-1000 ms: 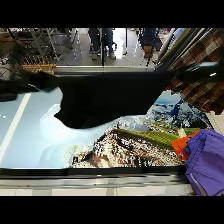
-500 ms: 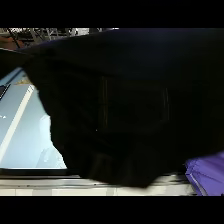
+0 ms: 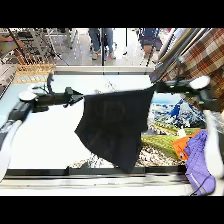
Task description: Fold the clothes and pants, and hang the long-sleeved shirts on hangers.
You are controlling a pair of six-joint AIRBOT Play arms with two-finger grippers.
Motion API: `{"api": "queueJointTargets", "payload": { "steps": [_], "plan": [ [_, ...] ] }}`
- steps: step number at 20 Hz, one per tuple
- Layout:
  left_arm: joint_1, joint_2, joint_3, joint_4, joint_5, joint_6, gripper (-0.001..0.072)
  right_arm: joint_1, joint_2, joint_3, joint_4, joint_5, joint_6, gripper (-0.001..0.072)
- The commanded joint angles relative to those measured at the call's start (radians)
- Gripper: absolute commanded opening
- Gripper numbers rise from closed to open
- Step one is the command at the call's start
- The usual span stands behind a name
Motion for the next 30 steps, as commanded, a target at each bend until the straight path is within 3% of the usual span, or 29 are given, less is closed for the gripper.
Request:
{"api": "queueJointTargets", "payload": {
  "steps": [1,4,8,10,15,17,19,25,29,30],
  "plan": [
    [0.060,-0.170,0.047,-0.170,0.133,0.106,0.0456,0.011,-0.239,0.149,0.111,-0.151,0.094,0.0633],
    [0.166,-0.141,0.104,-0.026,-0.073,0.077,0.0455,-0.042,-0.209,0.224,0.016,0.068,0.120,0.0557],
    [0.193,-0.060,0.104,0.530,-0.354,-0.217,0.0440,-0.095,-0.129,0.143,-0.021,0.523,0.128,0.0519],
    [0.138,-0.060,0.100,0.745,-0.404,-0.316,0.0441,-0.094,-0.018,-0.061,-0.036,0.603,0.156,0.0500],
    [-0.025,-0.101,0.075,0.804,-0.324,-0.344,0.0446,-0.074,0.384,-0.795,-0.003,0.512,0.237,0.0497],
    [-0.058,-0.130,0.075,0.803,-0.277,-0.417,0.0446,-0.030,0.490,-1.014,0.011,0.449,0.240,0.0497],
    [-0.074,-0.158,0.075,0.800,-0.262,-0.431,0.0446,0.036,0.520,-1.152,0.045,0.378,0.240,0.0498],
    [-0.076,-0.196,0.075,0.716,-0.151,-0.451,0.0445,0.254,0.472,-1.243,0.165,0.048,0.236,0.0504],
    [-0.088,-0.216,0.075,0.637,-0.089,-0.447,0.0445,0.267,0.417,-1.241,0.273,-0.044,0.172,0.0500],
    [-0.091,-0.222,0.075,0.637,-0.090,-0.438,0.0444,0.267,0.414,-1.236,0.300,-0.060,0.154,0.0461]
  ]
}}
